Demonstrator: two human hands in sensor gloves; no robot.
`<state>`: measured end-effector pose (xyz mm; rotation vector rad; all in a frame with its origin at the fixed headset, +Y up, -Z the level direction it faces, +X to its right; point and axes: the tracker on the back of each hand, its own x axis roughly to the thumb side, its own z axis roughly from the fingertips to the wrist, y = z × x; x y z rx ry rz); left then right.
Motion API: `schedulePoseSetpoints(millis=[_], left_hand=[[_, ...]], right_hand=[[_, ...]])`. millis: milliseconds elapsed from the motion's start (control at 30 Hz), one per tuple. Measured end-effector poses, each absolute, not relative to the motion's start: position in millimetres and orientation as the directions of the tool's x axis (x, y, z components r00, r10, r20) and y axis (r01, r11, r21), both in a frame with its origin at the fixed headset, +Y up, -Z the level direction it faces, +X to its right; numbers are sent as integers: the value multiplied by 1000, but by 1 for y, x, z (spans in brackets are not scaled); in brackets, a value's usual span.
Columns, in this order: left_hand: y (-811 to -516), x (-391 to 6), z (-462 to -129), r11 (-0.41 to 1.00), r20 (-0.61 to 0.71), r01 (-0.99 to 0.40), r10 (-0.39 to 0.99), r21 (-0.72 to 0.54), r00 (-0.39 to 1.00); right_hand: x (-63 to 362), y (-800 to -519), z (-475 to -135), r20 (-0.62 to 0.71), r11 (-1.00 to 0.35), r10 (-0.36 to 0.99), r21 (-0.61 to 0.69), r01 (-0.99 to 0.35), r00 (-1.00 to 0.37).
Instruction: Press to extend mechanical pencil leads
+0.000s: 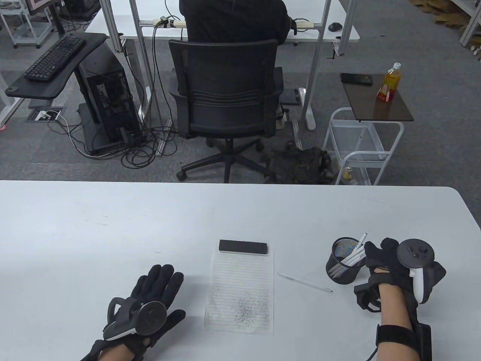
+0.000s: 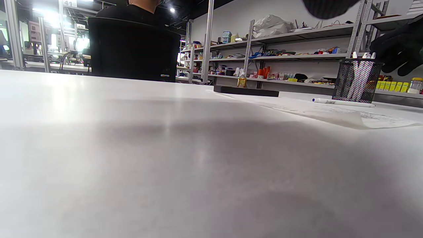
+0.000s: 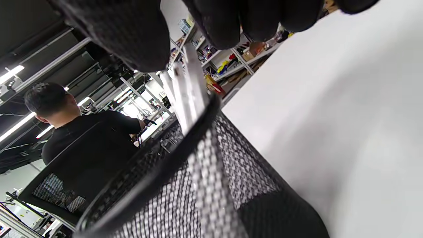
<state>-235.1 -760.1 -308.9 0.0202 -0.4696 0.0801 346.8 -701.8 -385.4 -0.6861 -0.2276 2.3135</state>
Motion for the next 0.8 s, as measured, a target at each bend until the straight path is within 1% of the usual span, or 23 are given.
schedulePoseSetpoints(millis=[167, 267, 567, 800], left_hand=[[-760, -235, -309, 997, 453, -77, 68, 3, 889], [-760, -235, -309, 997, 454, -80, 69, 4, 888], [-761, -235, -309, 997, 453, -82, 71, 3, 889], [-761, -234, -308, 997, 452, -75, 68, -4, 890]], right_hand=[[344, -713, -386, -406, -710, 701, -331, -621, -585], [341, -717, -388, -414, -687, 723, -348, -637, -553], [335, -721, -390, -433, -699, 713, -373, -610, -552], [335, -722, -389, -415, -686, 727, -404, -604, -547]])
